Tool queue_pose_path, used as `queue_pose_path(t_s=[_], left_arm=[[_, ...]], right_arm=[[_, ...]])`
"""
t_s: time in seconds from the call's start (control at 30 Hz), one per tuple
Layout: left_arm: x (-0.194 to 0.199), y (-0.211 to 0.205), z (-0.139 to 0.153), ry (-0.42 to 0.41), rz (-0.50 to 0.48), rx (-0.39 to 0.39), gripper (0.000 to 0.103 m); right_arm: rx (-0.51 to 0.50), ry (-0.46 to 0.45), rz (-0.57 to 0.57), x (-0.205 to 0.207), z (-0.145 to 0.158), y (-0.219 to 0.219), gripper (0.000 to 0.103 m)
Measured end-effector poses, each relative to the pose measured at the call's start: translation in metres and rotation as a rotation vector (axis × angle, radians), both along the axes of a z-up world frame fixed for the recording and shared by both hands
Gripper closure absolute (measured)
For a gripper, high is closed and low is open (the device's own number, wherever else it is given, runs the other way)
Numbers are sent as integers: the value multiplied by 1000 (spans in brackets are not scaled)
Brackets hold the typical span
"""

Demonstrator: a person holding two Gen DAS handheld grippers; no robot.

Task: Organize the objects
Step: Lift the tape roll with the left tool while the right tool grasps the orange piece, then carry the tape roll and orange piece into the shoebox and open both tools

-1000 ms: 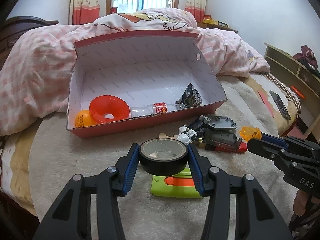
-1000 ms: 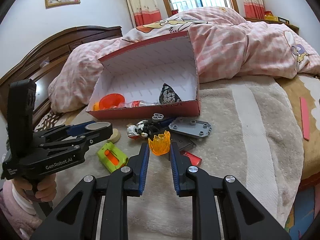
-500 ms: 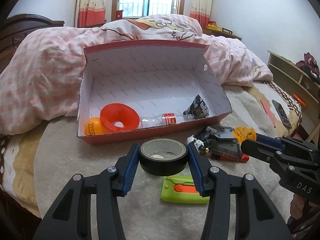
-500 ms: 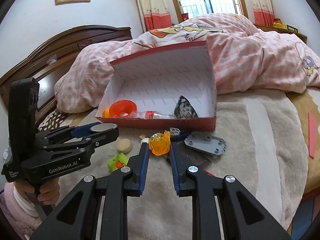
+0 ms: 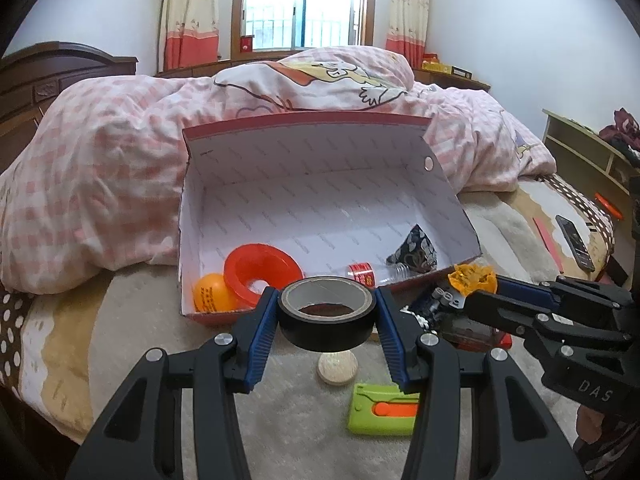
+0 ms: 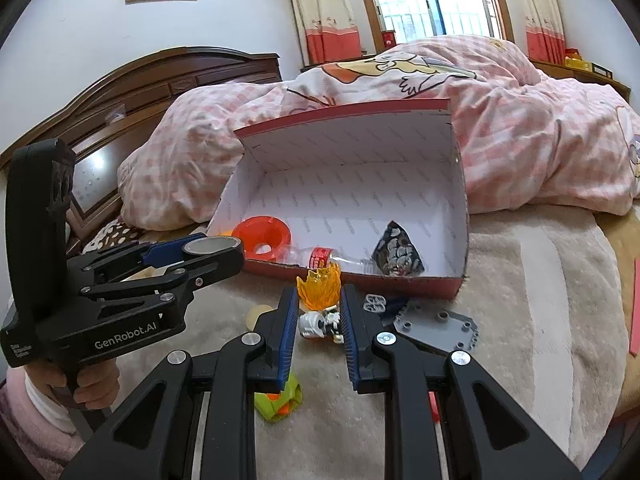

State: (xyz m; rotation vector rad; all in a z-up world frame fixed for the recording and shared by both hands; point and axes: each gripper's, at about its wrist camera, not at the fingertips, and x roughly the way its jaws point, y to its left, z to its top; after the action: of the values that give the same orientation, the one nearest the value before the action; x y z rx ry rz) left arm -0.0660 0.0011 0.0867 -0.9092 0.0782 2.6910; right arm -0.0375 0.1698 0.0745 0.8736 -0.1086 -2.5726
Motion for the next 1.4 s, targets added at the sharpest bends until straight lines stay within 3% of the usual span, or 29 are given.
queue_pose_path(t_s=[0.7,1.03,1.4], left_arm=[[-43,6,-2,3,34,-4,55],[-80,24,-16,-14,70,-19,55],[-98,26,-29,-30,100,-29,55]], right_arm=[[-26,14,-43,-41,2,-2,81],[-11,13,-218,-82,-8,4,81],[17,9,-241,-101,-21,6,81]])
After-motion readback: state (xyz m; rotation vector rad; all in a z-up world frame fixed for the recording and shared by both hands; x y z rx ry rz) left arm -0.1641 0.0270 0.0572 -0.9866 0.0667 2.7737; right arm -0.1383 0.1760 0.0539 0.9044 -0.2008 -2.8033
